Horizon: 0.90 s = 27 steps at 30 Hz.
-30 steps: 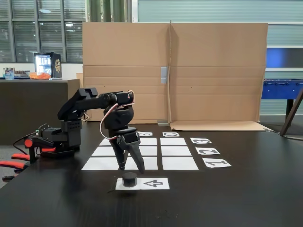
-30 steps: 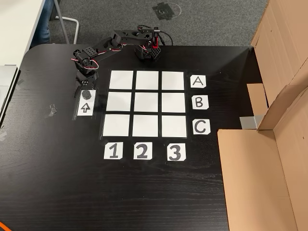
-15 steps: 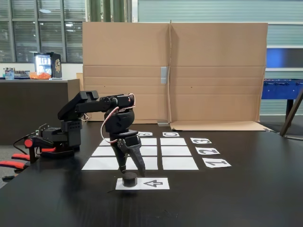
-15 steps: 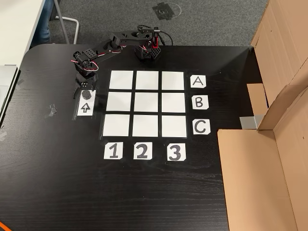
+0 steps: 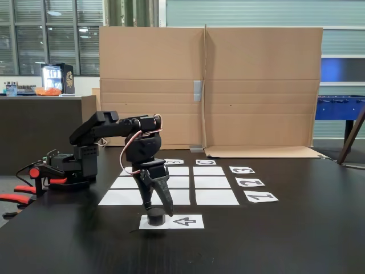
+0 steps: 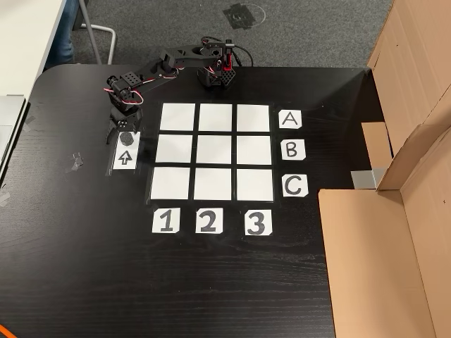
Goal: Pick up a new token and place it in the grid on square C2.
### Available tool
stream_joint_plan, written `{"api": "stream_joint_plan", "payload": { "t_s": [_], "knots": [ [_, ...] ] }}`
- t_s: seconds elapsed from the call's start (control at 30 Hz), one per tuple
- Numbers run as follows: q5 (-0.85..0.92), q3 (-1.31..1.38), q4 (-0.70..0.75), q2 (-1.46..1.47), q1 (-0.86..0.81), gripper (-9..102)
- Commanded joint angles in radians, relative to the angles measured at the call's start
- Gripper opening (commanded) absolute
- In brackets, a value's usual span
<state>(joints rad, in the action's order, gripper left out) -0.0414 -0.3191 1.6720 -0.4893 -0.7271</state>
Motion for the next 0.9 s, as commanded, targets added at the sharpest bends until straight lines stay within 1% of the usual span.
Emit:
{"api": "stream_joint_plan", "payload": {
  "t_s": [0.0,0.07,0.1,0.17,0.2,0.23,0.6,0.87],
  "knots": [
    [-0.012,0.038,-0.008,-0.006,-0.008,43],
    [-0.012,0.049,-0.008,0.002,-0.008,39],
    [-0.014,0.057,-0.008,0.008,-0.008,34],
    [-0.014,0.066,-0.008,0.015,-0.008,14],
    [-0.015,0.067,-0.008,0.017,-0.006,5],
    [-0.017,0.067,-0.008,0.018,-0.006,-1],
    [-0.021,0.074,-0.006,0.012,-0.021,-1],
    [-0.003,0.060,0.021,-0.063,-0.032,-1]
  ]
}}
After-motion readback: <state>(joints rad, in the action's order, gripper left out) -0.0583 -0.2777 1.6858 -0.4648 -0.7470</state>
